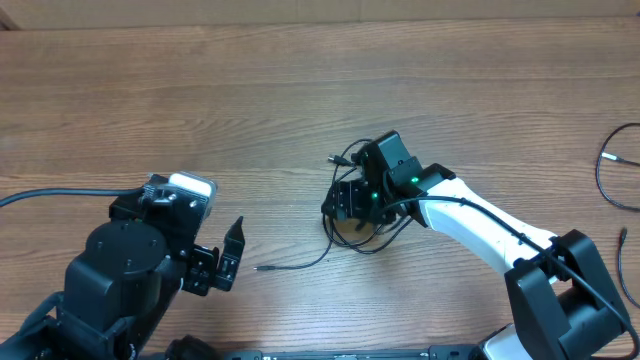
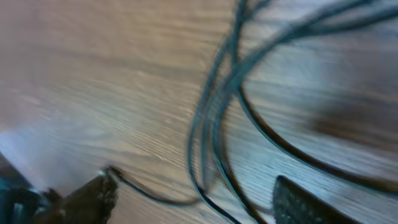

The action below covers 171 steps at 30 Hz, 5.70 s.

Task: Untangle cables

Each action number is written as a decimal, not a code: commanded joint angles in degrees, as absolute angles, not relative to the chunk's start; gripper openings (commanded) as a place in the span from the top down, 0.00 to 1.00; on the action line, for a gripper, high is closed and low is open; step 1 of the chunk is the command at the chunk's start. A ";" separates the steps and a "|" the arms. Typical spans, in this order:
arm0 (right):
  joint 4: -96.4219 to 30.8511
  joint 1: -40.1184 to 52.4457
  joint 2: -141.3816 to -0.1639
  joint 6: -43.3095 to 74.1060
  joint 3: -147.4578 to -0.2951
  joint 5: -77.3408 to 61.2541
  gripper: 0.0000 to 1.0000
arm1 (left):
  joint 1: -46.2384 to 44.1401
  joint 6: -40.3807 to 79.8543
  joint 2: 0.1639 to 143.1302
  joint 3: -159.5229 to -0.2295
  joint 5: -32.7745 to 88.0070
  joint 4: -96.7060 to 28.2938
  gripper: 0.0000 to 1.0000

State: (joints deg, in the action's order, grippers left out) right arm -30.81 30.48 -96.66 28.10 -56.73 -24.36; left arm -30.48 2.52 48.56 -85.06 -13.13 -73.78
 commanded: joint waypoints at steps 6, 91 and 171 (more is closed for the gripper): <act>-38.83 31.11 -96.16 34.72 -57.30 -5.74 0.15 | -30.28 1.69 48.75 -85.56 -13.91 -73.71 0.00; -11.99 9.56 -73.32 16.86 -98.76 2.42 0.96 | -30.28 1.69 49.01 -85.56 -13.91 -73.71 0.00; -74.24 -9.98 -72.20 37.43 -61.63 -14.55 0.00 | -30.28 1.69 49.01 -85.56 -13.91 -73.73 0.00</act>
State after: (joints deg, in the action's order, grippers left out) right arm -77.38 -13.96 -74.59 34.79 -67.70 -9.26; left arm -30.48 2.52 49.04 -85.08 -13.17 -73.82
